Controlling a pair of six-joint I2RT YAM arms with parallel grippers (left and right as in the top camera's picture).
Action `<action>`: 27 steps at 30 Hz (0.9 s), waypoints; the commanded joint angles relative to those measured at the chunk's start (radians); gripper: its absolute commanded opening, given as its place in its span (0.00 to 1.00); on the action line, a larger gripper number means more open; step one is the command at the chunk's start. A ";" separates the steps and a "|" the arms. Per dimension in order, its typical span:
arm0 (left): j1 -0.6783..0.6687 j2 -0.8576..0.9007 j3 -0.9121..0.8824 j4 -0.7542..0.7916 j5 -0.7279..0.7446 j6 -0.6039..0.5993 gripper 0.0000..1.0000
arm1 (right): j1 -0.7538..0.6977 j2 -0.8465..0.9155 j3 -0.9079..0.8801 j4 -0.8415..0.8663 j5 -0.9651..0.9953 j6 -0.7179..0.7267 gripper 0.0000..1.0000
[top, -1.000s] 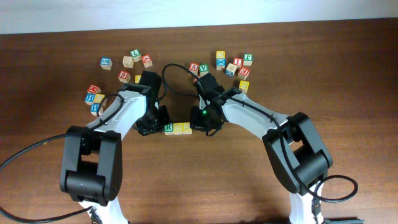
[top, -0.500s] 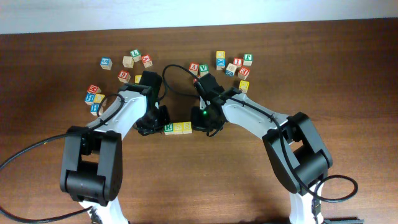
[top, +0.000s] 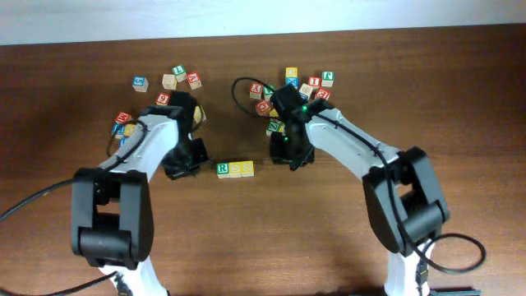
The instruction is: Spell out RSS
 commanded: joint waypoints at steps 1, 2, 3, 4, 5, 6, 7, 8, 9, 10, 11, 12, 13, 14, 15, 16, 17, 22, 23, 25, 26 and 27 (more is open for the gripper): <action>0.047 -0.077 0.066 -0.066 -0.015 0.026 0.10 | -0.003 -0.163 0.031 -0.061 0.101 -0.008 0.57; 0.058 -0.115 0.071 -0.087 -0.015 0.039 0.14 | -0.003 -0.212 0.031 -0.101 0.114 -0.008 0.79; 0.066 -0.154 0.072 -0.104 -0.015 0.040 0.20 | -0.003 -0.248 0.031 -0.129 0.124 -0.008 0.98; 0.071 -0.187 0.072 -0.121 -0.014 0.040 0.29 | -0.003 -0.284 0.031 -0.160 0.136 -0.008 0.98; 0.074 -0.220 0.072 -0.140 -0.015 0.041 0.55 | 0.001 -0.328 0.031 -0.198 0.152 -0.008 0.98; 0.075 -0.269 0.072 -0.167 -0.014 0.055 0.97 | 0.009 -0.381 0.031 -0.242 0.180 -0.008 0.98; 0.075 -0.305 0.072 -0.188 -0.014 0.063 0.99 | 0.017 -0.416 0.031 -0.267 0.197 -0.007 0.98; 0.075 -0.345 0.072 -0.210 -0.015 0.063 0.99 | 0.030 -0.456 0.030 -0.293 0.211 -0.007 0.98; 0.075 -0.391 0.071 -0.240 -0.014 0.063 0.99 | 0.048 -0.502 0.030 -0.323 0.225 -0.007 0.98; 0.075 -0.426 0.071 -0.264 -0.015 0.063 0.99 | 0.070 -0.544 0.030 -0.350 0.246 -0.007 0.98; 0.075 -0.468 0.071 -0.292 -0.015 0.063 0.99 | 0.097 -0.587 0.029 -0.379 0.275 -0.003 0.98; 0.075 -0.510 0.071 -0.319 -0.015 0.063 0.99 | 0.128 -0.629 0.029 -0.410 0.313 0.019 0.99; 0.074 -0.545 0.069 -0.336 -0.014 0.062 0.99 | 0.156 -0.662 0.027 -0.435 0.341 0.035 0.98; 0.070 -0.591 0.062 -0.354 -0.014 0.062 0.99 | 0.192 -0.703 0.023 -0.462 0.373 0.054 0.98; 0.066 -0.620 0.057 -0.364 -0.015 0.062 0.99 | 0.224 -0.736 0.017 -0.480 0.395 0.068 0.98; 0.057 -0.678 0.045 -0.381 -0.015 0.062 0.99 | 0.262 -0.777 0.006 -0.501 0.417 0.092 0.98; 0.050 -0.717 0.035 -0.391 -0.014 0.062 0.99 | 0.298 -0.814 -0.008 -0.517 0.432 0.121 0.98; -0.014 -0.993 -0.089 -0.399 -0.014 -0.029 0.99 | 0.454 -1.001 -0.105 -0.525 0.526 0.240 0.98; -0.022 -1.032 -0.111 -0.397 -0.015 -0.042 0.99 | 0.468 -1.019 -0.114 -0.525 0.542 0.247 0.98; -0.026 -1.113 -0.161 -0.385 -0.015 -0.044 0.99 | 0.478 -1.048 -0.122 -0.525 0.560 0.249 0.98; -0.026 -1.139 -0.177 -0.380 -0.015 -0.044 0.99 | 0.477 -1.053 -0.122 -0.525 0.559 0.249 0.98; -0.026 -1.173 -0.195 -0.377 -0.015 -0.044 0.99 | 0.476 -1.057 -0.122 -0.525 0.558 0.249 0.98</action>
